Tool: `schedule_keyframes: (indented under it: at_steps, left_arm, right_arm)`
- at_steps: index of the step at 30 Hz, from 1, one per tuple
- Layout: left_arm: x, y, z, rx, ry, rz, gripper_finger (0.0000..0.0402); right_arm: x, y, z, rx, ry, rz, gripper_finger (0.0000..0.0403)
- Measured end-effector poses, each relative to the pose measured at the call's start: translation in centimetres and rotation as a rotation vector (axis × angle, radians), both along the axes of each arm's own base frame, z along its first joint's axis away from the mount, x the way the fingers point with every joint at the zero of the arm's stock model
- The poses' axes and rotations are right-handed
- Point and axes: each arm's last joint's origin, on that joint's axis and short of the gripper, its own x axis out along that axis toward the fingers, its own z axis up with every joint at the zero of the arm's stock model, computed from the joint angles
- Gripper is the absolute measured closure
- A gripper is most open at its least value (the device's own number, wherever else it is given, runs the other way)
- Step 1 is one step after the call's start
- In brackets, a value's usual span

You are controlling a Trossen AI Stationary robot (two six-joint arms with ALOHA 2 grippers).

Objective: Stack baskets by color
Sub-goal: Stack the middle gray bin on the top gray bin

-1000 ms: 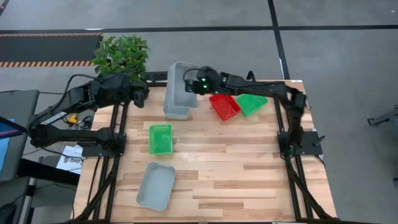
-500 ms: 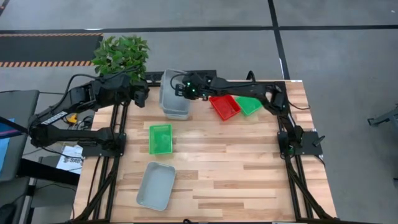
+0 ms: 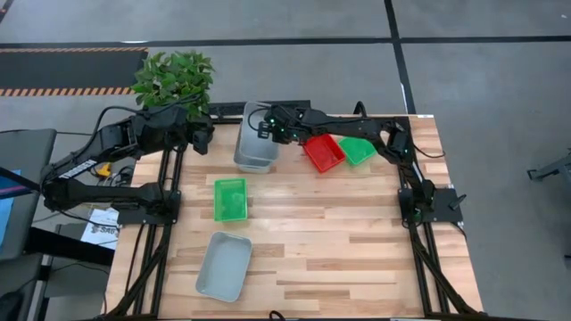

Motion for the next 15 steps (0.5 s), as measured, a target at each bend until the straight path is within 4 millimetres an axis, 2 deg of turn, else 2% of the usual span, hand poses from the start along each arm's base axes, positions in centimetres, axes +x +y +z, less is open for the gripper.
schedule_keyframes:
  at_steps: [15]
  left_arm:
    - [0.00,0.00,-0.01,0.000,0.000,0.000,0.0246]
  right_arm:
    - [0.14,0.04,0.08,0.005,-0.019,-0.011,0.0382]
